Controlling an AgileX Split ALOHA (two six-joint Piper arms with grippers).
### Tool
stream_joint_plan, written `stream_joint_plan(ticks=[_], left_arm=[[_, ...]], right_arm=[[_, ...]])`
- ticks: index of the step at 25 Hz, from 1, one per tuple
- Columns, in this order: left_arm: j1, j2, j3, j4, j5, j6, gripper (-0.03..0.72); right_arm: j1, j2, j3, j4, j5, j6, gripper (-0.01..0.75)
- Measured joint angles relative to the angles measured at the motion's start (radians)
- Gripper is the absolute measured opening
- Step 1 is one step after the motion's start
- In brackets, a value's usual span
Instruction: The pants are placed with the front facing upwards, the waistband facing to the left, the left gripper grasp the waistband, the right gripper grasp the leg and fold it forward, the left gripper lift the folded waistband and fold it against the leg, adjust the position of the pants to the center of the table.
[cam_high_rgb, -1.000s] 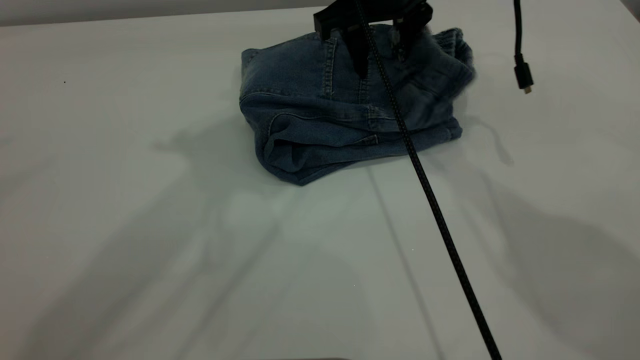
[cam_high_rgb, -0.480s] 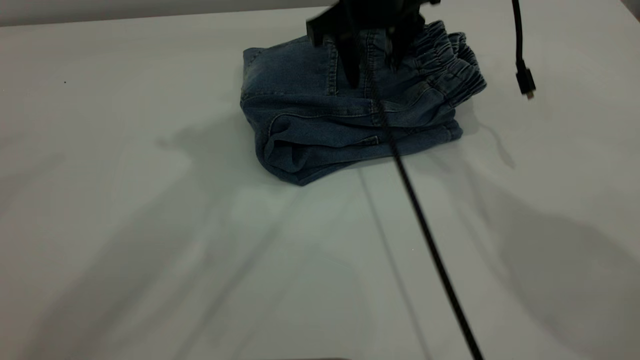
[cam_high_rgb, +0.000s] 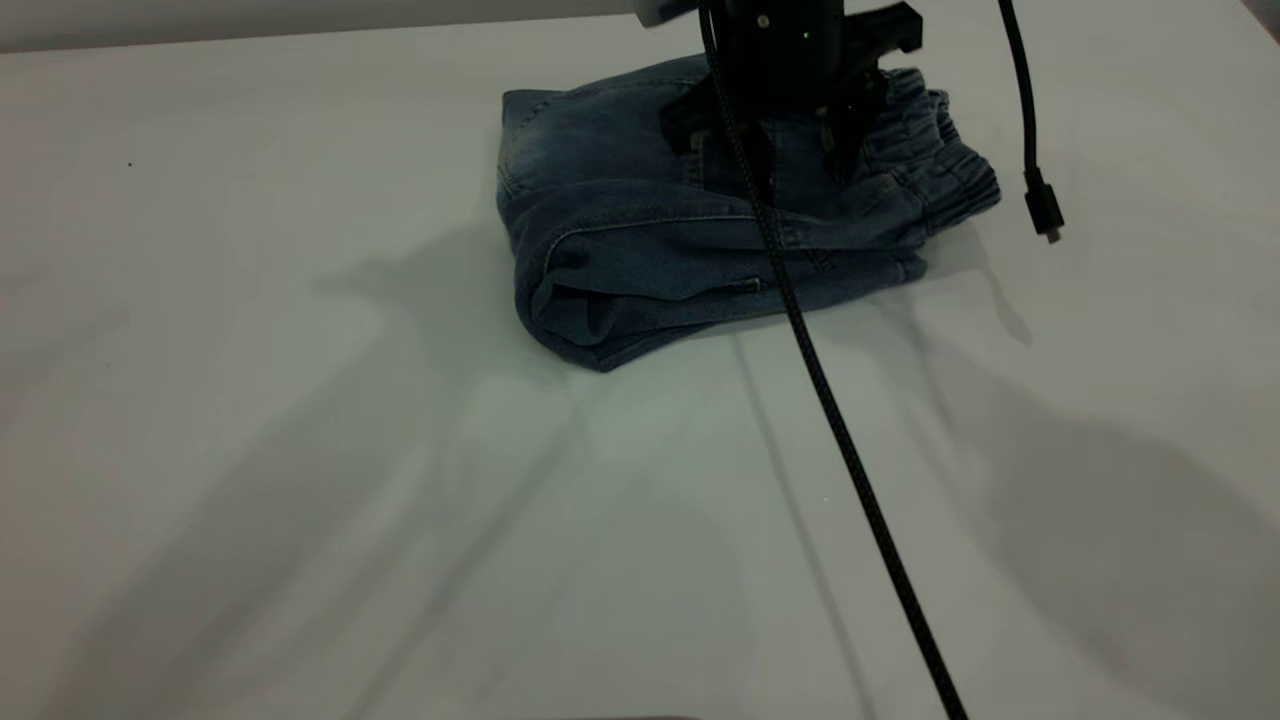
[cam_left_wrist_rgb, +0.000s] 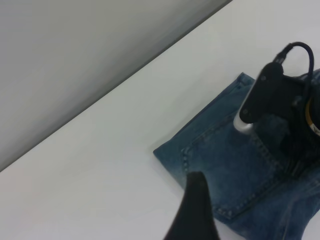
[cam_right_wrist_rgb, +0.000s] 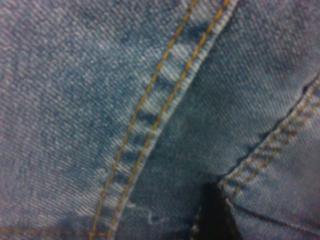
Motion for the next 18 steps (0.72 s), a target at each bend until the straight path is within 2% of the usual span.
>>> stream_joint_plan(ticks=[9, 14, 18], left_arm=[[0.000, 0.000, 0.000, 0.000, 0.000, 0.000, 0.561], [0.000, 0.000, 0.000, 0.000, 0.000, 0.000, 0.561], [0.000, 0.000, 0.000, 0.000, 0.000, 0.000, 0.561]], right_arm=[[-0.001, 0.016, -0.009, 0.077, 0.045, 0.266, 0.366], [0.000, 0.021, -0.009, 0.240, 0.054, 0.291, 0.366], [0.002, 0.014, -0.009, 0.226, 0.055, 0.292, 0.366]])
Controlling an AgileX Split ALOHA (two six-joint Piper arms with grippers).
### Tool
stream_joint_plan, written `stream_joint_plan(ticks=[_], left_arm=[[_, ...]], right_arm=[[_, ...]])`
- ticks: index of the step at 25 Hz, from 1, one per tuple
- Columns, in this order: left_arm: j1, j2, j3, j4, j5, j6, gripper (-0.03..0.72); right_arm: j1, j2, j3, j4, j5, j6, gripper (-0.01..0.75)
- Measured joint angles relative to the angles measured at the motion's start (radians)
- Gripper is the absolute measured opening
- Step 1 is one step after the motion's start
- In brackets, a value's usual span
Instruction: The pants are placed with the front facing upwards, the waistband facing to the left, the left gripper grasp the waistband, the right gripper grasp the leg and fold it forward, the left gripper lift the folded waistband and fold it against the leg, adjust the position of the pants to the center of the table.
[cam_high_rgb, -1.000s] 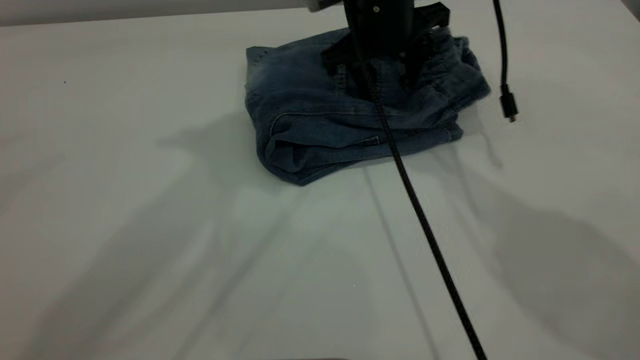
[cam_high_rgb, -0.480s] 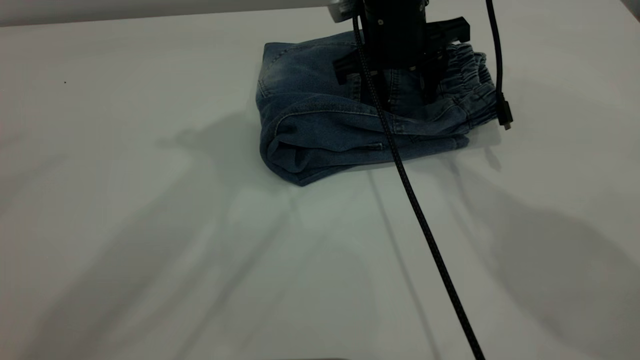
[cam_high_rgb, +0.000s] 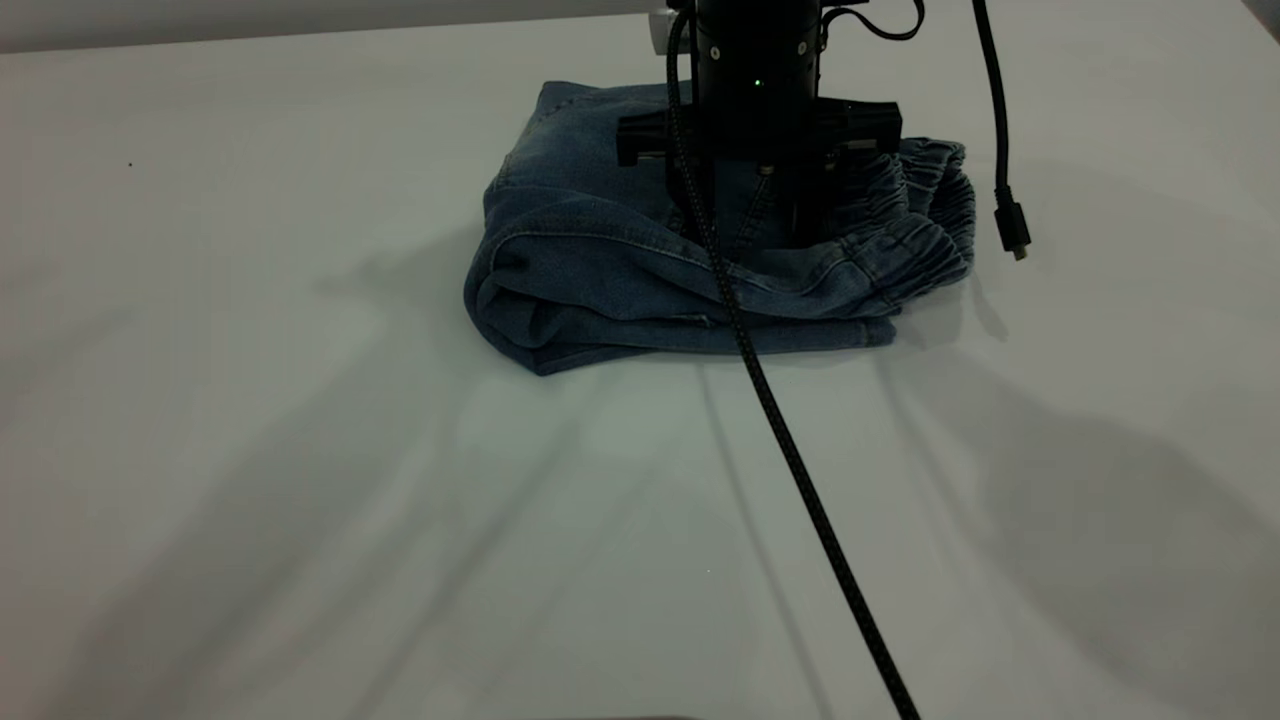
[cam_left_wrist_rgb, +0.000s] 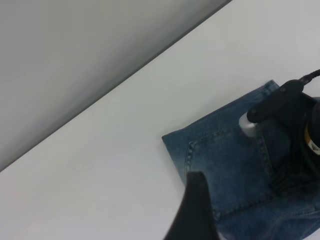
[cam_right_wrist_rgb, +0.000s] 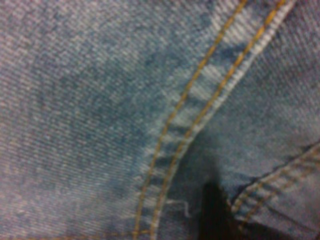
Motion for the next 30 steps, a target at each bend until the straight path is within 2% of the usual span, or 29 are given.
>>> stream_joint_plan(ticks=[6, 11, 16, 20, 25, 30], left_arm=[[0.000, 0.000, 0.000, 0.005, 0.000, 0.001, 0.561], [0.000, -0.024, 0.000, 0.026, 0.026, 0.001, 0.560], [0.000, -0.146, -0.002, 0.045, 0.143, 0.001, 0.560], [0.000, -0.266, -0.002, 0.060, 0.292, 0.001, 0.560], [0.000, -0.402, -0.002, 0.072, 0.522, -0.006, 0.560], [0.000, -0.507, 0.010, 0.071, 0.526, -0.056, 0.560]], right_arm=[[0.008, -0.120, 0.002, -0.103, 0.006, -0.003, 0.366], [0.008, -0.274, 0.002, -0.110, 0.016, -0.109, 0.365], [0.008, -0.445, 0.002, -0.015, 0.025, -0.278, 0.365], [0.008, -0.601, 0.035, 0.050, 0.032, -0.361, 0.365], [0.008, -0.841, 0.194, 0.054, 0.038, -0.416, 0.365], [0.008, -1.096, 0.453, 0.054, 0.045, -0.445, 0.356]])
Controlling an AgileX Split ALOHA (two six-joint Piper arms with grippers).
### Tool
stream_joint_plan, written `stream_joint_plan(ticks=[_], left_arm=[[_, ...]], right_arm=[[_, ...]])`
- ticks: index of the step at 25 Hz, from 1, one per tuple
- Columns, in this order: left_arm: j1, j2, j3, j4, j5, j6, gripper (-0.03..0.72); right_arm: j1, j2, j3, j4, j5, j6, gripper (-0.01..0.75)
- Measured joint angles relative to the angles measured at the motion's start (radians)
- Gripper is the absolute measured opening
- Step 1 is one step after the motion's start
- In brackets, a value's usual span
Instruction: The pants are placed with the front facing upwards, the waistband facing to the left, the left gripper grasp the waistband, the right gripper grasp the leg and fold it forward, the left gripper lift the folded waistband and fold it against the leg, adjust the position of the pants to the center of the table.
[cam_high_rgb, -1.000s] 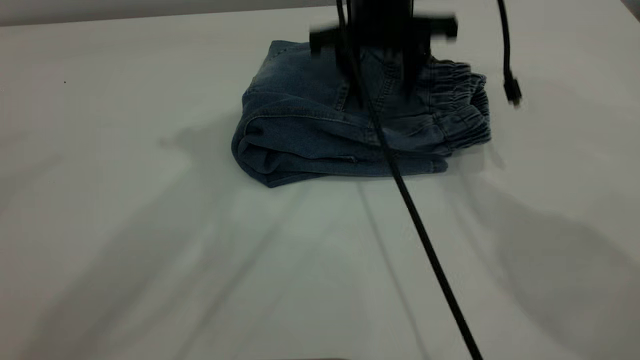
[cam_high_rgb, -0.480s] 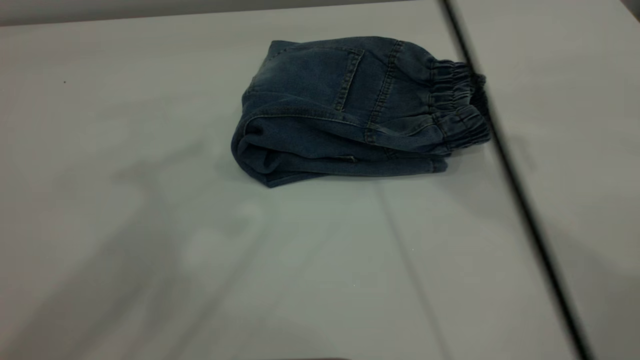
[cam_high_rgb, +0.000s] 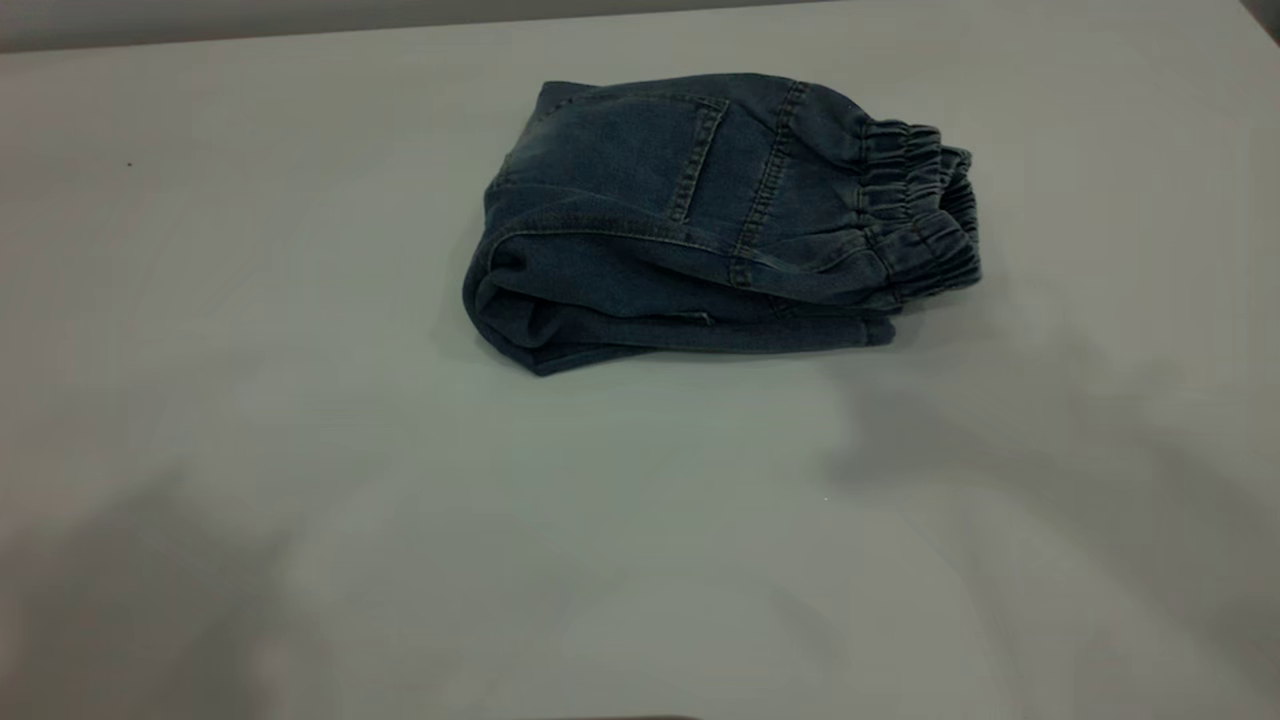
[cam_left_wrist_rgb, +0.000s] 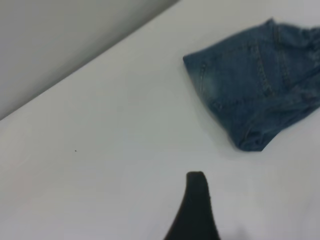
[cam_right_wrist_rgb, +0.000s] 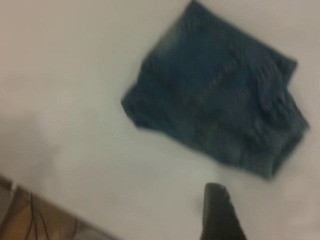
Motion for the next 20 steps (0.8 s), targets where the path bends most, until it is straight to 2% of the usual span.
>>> stream_joint_plan(ticks=[6, 11, 20], left_arm=[[0.000, -0.147, 0.183, -0.001, 0.000, -0.039, 0.560], [0.000, -0.297, 0.455, -0.001, 0.000, -0.058, 0.560], [0.000, -0.558, 0.852, -0.003, 0.000, -0.178, 0.560]], right_arm=[[0.000, -0.302, 0.348, -0.003, 0.001, -0.016, 0.346], [0.000, -0.519, 0.625, -0.003, -0.006, -0.021, 0.343], [0.000, -0.861, 1.051, -0.020, -0.130, -0.021, 0.342]])
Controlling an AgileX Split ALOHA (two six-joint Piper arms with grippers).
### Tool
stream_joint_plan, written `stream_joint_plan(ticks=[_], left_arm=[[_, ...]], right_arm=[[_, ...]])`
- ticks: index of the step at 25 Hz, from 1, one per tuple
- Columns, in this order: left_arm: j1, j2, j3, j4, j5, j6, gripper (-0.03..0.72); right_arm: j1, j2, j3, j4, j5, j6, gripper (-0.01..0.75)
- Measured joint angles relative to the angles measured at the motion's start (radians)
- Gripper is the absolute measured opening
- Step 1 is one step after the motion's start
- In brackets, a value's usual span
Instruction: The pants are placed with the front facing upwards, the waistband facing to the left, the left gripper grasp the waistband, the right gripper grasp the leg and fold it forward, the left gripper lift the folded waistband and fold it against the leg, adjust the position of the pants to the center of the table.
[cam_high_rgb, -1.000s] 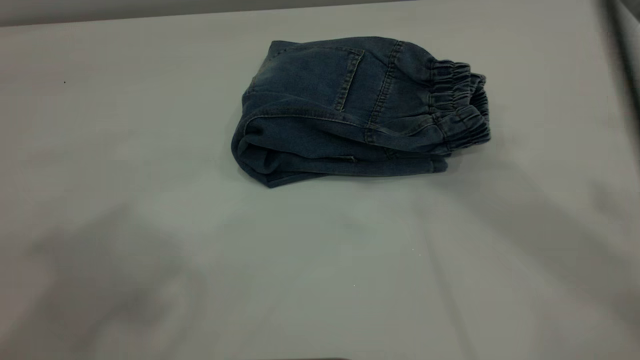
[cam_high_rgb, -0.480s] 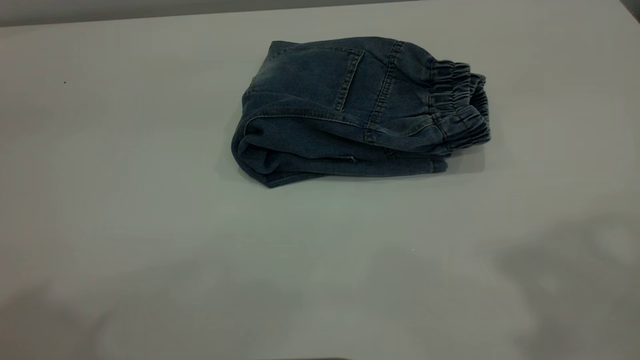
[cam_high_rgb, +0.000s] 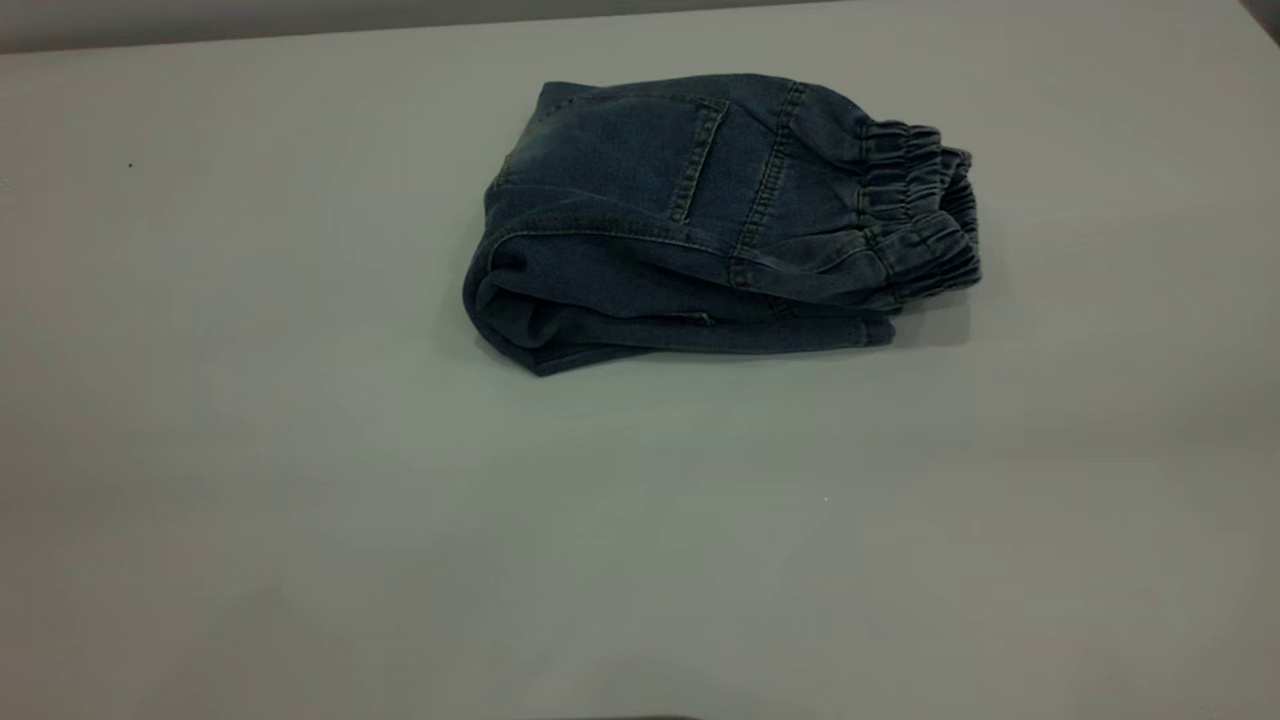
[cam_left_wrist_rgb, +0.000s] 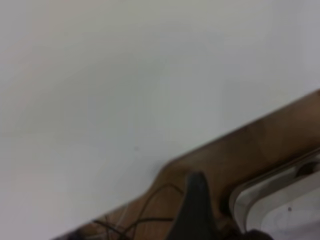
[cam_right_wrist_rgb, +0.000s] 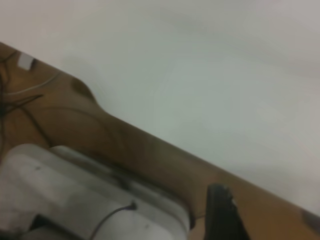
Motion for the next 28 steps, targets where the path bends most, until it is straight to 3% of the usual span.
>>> stream_joint_plan(ticks=[5, 12, 28], left_arm=[[0.000, -0.133, 0.096, 0.000, 0.000, -0.044, 0.560], [0.000, -0.249, 0.114, 0.007, 0.000, -0.075, 0.560], [0.000, -0.271, 0.156, 0.051, -0.046, -0.048, 0.560]], right_arm=[[0.000, -0.159, 0.138, -0.077, -0.041, 0.000, 0.342], [0.000, -0.300, 0.148, -0.108, 0.013, 0.000, 0.342], [0.000, -0.337, 0.169, -0.120, -0.001, 0.000, 0.342]])
